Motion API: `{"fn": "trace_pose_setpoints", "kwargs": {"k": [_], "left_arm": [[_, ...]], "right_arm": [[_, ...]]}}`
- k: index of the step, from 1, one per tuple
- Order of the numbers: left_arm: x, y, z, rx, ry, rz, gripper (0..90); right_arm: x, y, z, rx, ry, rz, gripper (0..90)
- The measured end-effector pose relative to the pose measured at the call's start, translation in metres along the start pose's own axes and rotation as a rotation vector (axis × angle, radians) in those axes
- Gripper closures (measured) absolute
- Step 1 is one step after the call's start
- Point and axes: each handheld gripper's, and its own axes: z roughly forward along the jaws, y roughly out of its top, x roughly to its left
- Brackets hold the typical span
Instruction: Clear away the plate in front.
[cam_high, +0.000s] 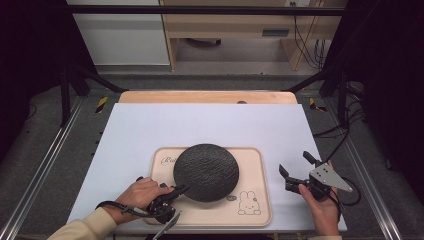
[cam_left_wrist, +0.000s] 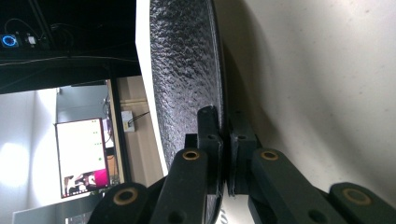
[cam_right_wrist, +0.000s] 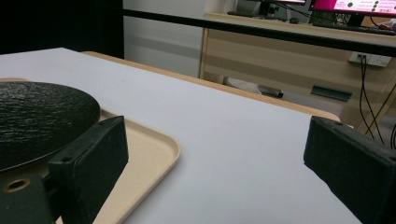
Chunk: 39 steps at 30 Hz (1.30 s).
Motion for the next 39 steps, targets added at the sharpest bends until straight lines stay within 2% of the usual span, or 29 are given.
{"fn": "trace_pose_setpoints", "kwargs": {"k": [6,8,9,14,16,21,24,25,26,31,32,33,35,36,39], "left_arm": [[-0.003,-0.001,0.002,-0.012,-0.001,-0.014,85.7],[-0.003,-0.002,0.002,-0.009,-0.002,0.005,85.8],[-0.004,-0.003,0.003,-0.025,0.001,-0.015,85.7],[-0.006,-0.007,0.003,-0.035,0.004,0.007,85.7],[-0.007,-0.007,0.002,-0.025,-0.005,0.030,85.7],[-0.010,-0.009,0.004,-0.046,0.004,0.029,85.3],[-0.013,-0.010,0.004,-0.045,-0.006,0.036,84.4],[-0.013,-0.010,0.004,-0.037,-0.007,0.055,83.9],[-0.013,-0.010,0.005,-0.050,-0.003,0.041,83.8],[-0.013,-0.010,0.005,-0.049,-0.004,0.040,83.9],[-0.012,-0.010,0.004,-0.038,-0.005,0.058,83.9],[-0.013,-0.010,0.004,-0.038,-0.005,0.059,83.9],[-0.013,-0.010,0.004,-0.038,-0.005,0.058,83.9],[-0.014,-0.010,0.005,-0.050,-0.002,0.043,83.9],[-0.014,-0.010,0.005,-0.051,-0.001,0.046,83.9]], "right_arm": [[-0.001,0.000,0.000,-0.004,-0.003,0.002,6.8],[-0.001,0.000,0.000,-0.004,-0.004,0.004,6.8],[-0.001,0.000,-0.001,-0.006,-0.004,0.004,6.8],[-0.001,0.001,-0.001,-0.007,-0.006,0.005,6.9],[-0.001,0.001,-0.002,-0.009,-0.006,0.006,6.8],[-0.001,0.001,-0.002,-0.011,-0.006,0.007,6.8],[-0.001,0.001,-0.001,-0.010,-0.006,0.006,6.8],[-0.001,0.001,-0.002,-0.011,-0.007,0.007,6.8],[-0.001,0.002,-0.002,-0.012,-0.007,0.006,6.9],[-0.002,0.002,-0.003,-0.014,-0.009,0.008,6.9],[-0.002,0.002,-0.003,-0.015,-0.009,0.007,6.9],[-0.002,0.002,-0.003,-0.016,-0.008,0.009,6.9],[-0.002,0.002,-0.003,-0.016,-0.009,0.009,6.9],[-0.002,0.002,-0.003,-0.017,-0.009,0.009,6.9],[-0.003,0.002,-0.003,-0.015,-0.009,0.009,6.8]]}}
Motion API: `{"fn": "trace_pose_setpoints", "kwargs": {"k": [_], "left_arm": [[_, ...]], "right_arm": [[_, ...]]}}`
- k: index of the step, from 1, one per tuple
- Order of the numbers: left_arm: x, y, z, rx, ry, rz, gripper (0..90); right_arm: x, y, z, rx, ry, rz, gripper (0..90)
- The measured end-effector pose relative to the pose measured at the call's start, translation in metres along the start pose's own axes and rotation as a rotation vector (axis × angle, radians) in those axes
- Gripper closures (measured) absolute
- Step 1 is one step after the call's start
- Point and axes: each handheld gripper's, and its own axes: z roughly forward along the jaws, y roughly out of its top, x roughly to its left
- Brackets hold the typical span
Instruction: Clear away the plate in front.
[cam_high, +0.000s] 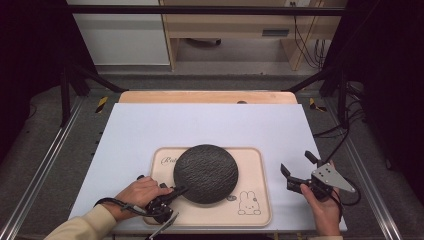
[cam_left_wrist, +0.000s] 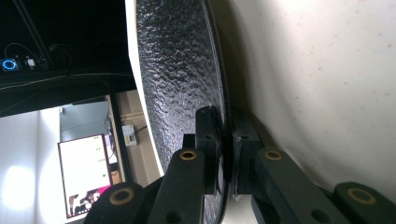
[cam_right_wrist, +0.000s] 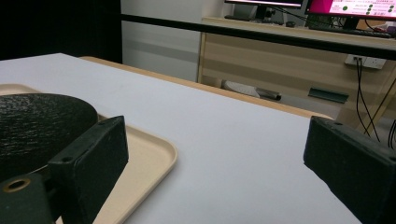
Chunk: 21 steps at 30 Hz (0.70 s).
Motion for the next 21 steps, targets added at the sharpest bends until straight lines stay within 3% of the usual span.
{"fn": "trace_pose_setpoints", "kwargs": {"k": [8,13,21], "left_arm": [[0.001,-0.001,0.001,-0.003,-0.007,-0.006,83.1],[0.004,-0.006,-0.001,-0.003,0.000,-0.024,69.0],[0.006,-0.016,-0.008,0.036,-0.011,0.001,66.4]], "right_arm": [[0.000,0.000,0.000,0.000,0.000,0.001,6.8],[0.000,0.000,0.000,-0.001,0.002,0.002,6.8],[0.000,0.001,-0.001,-0.005,0.003,0.003,6.7]]}}
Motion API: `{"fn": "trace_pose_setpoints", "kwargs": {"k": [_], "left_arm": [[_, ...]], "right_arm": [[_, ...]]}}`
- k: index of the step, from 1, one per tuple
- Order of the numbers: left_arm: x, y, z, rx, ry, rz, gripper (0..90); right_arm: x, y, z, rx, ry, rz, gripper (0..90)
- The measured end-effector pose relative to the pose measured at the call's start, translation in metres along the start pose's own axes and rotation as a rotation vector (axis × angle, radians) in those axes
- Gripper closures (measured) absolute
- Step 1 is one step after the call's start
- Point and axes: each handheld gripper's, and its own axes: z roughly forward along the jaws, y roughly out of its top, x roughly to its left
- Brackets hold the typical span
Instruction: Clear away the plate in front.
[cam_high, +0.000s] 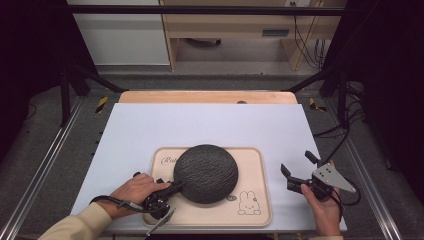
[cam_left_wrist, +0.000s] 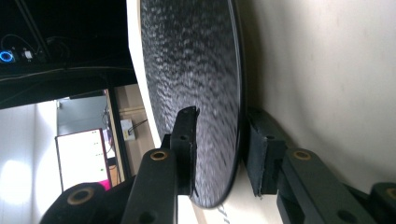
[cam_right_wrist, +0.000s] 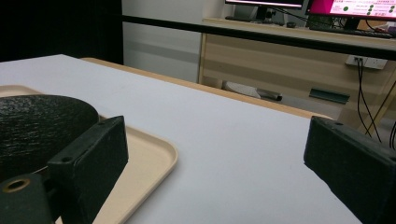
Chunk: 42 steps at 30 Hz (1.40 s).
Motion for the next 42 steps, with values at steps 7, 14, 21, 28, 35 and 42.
{"fn": "trace_pose_setpoints", "kwargs": {"k": [7,14,21,28,35,42], "left_arm": [[0.003,-0.013,-0.008,0.026,0.006,-0.005,65.7],[0.003,-0.019,-0.013,0.051,-0.004,0.017,66.6],[0.005,-0.033,-0.019,0.091,0.006,0.003,66.9],[0.021,-0.047,-0.022,0.125,0.061,-0.045,66.7],[0.040,-0.059,-0.016,0.180,0.099,-0.158,59.6],[0.051,-0.070,-0.004,0.251,0.111,-0.269,44.6]], "right_arm": [[-0.001,0.000,0.000,-0.003,0.000,0.003,6.6],[-0.002,0.000,-0.001,-0.005,-0.001,0.003,6.5],[-0.001,0.000,-0.001,-0.006,0.001,0.001,6.5],[-0.001,0.001,0.000,-0.004,0.003,0.000,6.5],[0.000,0.001,0.000,-0.004,0.006,-0.002,6.3],[0.000,0.002,0.000,-0.007,0.011,-0.003,5.9]]}}
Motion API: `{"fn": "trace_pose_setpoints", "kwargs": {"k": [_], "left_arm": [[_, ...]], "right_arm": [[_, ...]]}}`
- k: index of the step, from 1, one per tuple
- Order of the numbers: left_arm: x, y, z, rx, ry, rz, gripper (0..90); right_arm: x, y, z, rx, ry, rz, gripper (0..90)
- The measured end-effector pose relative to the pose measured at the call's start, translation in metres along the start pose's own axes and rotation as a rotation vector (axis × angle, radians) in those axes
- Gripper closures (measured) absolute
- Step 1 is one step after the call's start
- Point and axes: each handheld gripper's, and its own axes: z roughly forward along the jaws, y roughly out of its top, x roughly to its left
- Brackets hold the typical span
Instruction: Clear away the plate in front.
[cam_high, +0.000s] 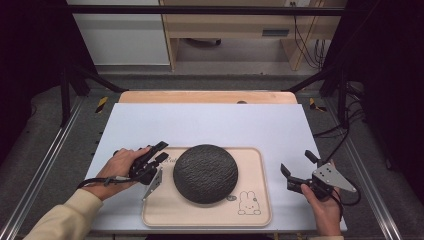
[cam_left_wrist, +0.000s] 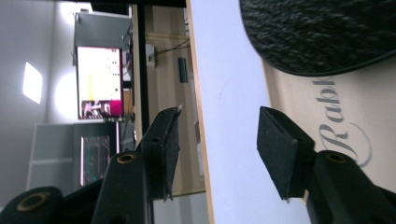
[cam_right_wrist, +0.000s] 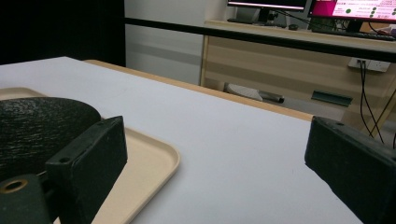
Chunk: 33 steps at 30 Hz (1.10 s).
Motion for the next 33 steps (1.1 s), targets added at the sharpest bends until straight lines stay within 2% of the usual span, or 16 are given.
{"fn": "trace_pose_setpoints", "kwargs": {"k": [1,2,4,7,11,15,17,20,21,24,28,32,33], "left_arm": [[0.002,0.000,0.002,0.011,0.000,-0.022,41.5],[0.003,-0.001,0.005,0.004,0.005,-0.084,38.2],[0.008,-0.002,0.008,0.026,0.007,-0.129,31.1],[0.018,-0.003,0.011,0.043,0.012,-0.240,25.3],[0.029,-0.006,0.012,0.059,0.011,-0.342,21.7],[0.038,-0.008,0.012,0.074,0.013,-0.470,16.6],[0.041,-0.011,0.011,0.067,0.019,-0.554,16.4],[0.045,-0.015,0.006,0.055,0.007,-0.710,13.8],[0.046,-0.016,0.002,0.051,0.023,-0.741,13.3],[0.046,-0.017,-0.008,0.033,0.053,-0.818,13.4],[0.041,-0.017,-0.021,0.022,0.035,-0.907,11.7],[0.040,-0.022,-0.035,-0.009,0.055,-1.032,10.2],[0.040,-0.023,-0.038,-0.011,0.060,-1.053,9.6]], "right_arm": [[0.000,0.000,0.000,-0.001,0.002,0.001,5.9],[0.000,0.000,0.001,0.000,0.003,0.003,5.8],[0.000,0.000,0.002,0.002,0.007,0.003,5.6],[0.000,0.000,0.003,0.008,0.011,-0.001,5.5],[0.000,0.000,0.004,0.011,0.020,-0.001,4.8],[0.000,0.000,0.007,0.017,0.028,0.000,4.2],[0.001,0.000,0.008,0.018,0.033,-0.001,4.2],[0.003,0.000,0.010,0.021,0.042,0.000,4.1],[0.003,0.001,0.011,0.020,0.047,0.000,4.1],[0.006,0.002,0.014,0.023,0.059,-0.003,4.1],[0.008,0.007,0.017,0.023,0.074,-0.005,3.9],[0.006,0.011,0.018,0.017,0.083,-0.012,3.8],[0.006,0.013,0.019,0.016,0.084,-0.010,3.8]]}}
